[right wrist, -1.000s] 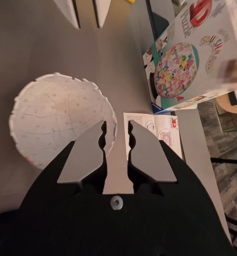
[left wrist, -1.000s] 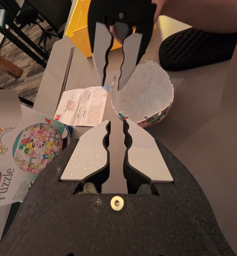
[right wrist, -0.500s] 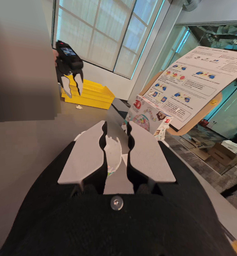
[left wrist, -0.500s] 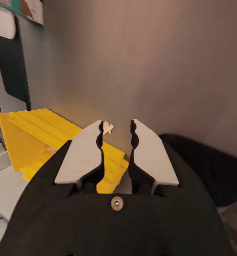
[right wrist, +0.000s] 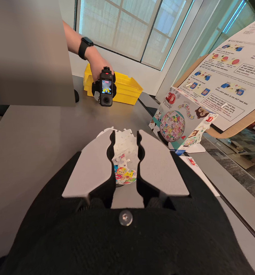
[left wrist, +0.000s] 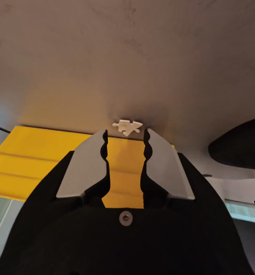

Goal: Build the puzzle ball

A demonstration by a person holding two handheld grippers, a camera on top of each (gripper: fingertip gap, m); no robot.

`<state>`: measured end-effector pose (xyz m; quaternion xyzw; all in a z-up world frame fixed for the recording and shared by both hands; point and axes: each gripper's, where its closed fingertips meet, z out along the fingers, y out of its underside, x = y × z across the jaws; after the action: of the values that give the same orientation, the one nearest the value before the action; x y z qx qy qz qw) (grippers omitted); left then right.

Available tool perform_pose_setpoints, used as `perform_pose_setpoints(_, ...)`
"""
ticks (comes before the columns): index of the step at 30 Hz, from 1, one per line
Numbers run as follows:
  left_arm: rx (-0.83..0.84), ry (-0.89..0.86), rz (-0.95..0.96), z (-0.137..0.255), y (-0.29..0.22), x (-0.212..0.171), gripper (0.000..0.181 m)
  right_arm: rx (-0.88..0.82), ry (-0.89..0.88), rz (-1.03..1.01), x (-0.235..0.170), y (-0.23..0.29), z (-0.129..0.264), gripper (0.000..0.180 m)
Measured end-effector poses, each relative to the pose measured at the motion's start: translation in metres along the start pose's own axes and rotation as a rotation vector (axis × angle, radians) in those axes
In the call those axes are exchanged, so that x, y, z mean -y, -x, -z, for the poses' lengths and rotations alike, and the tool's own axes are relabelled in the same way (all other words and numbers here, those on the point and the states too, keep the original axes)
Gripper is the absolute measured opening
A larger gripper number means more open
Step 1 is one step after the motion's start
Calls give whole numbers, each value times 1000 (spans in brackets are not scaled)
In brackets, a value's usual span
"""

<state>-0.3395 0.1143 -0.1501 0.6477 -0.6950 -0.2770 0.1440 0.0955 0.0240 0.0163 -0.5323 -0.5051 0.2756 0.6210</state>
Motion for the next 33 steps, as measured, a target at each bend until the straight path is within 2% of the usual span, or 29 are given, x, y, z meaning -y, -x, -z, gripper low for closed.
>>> perform_pose_setpoints(10,-152,111,-12,-5,-3,-4,39,77,85,19,-13,16,-9,28)
perform_pose_setpoints(14,-217,157,-20,-5,-7,-4,29,85,92,23,-14,18,-9,28)
perform_pose_setpoints(18,-251,119,40,-1,-13,0,29,85,94,19,-14,18,-7,28)
perform_pose_setpoints(21,-254,-34,141,16,-20,16,29,70,76,21,-7,20,-4,27)
perform_pose_setpoints(24,-104,-231,265,47,-14,29,29,-8,22,29,15,27,-2,26)
perform_pose_setpoints(27,46,-478,469,95,-13,43,29,-134,-75,-19,57,52,-13,24)
perform_pose_setpoints(30,162,-739,612,152,-26,57,29,-122,-131,-155,83,98,-52,19)
perform_pose_setpoints(33,277,-891,651,200,-48,73,29,-143,-19,-283,70,124,-109,19)
